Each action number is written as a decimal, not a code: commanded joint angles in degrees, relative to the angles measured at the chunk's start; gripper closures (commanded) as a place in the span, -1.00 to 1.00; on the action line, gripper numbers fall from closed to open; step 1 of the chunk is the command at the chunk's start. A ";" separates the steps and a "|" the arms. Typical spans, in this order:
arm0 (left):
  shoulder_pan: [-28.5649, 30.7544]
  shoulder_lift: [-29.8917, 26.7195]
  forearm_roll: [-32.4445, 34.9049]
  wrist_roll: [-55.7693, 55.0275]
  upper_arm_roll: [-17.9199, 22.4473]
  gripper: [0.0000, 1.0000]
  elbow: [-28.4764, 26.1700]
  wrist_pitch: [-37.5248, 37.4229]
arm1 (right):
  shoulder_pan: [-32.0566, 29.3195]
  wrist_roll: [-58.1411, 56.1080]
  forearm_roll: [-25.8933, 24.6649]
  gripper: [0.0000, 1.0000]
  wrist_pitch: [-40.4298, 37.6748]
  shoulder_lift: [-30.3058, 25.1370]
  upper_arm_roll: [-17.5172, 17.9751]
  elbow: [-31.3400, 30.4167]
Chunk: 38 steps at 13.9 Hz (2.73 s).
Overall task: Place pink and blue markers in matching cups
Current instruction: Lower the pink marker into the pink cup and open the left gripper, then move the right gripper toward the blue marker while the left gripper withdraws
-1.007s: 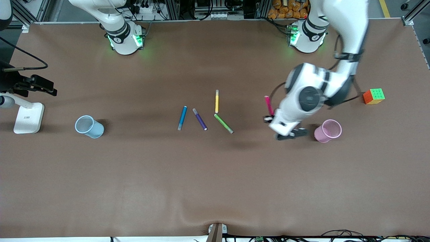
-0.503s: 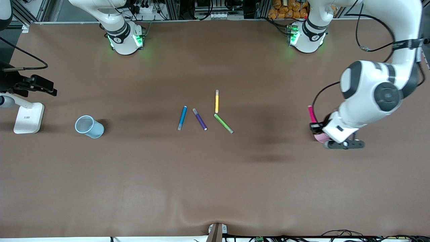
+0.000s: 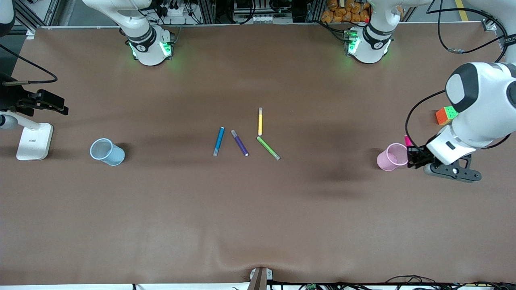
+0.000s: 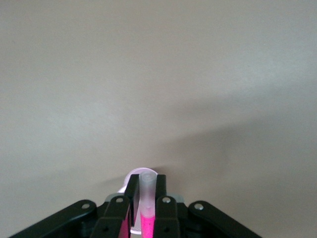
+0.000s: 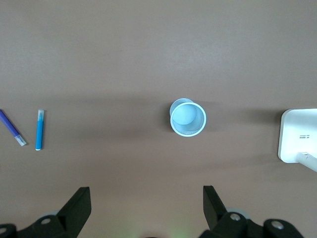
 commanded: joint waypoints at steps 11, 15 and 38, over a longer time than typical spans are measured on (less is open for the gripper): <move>1.78 -5.63 0.78 8.03 -0.96 1.00 -27.00 36.45 | -0.02 0.64 -0.09 -1.00 -0.42 0.15 0.04 1.01; 1.78 -4.84 0.34 7.32 -1.22 1.00 -27.00 37.07 | -0.02 0.64 -0.01 -1.00 -0.42 0.15 0.04 1.01; 1.87 0.26 -1.77 7.50 -2.36 -1.00 -25.69 42.09 | 10.94 9.05 0.44 -1.00 13.19 15.77 0.13 1.01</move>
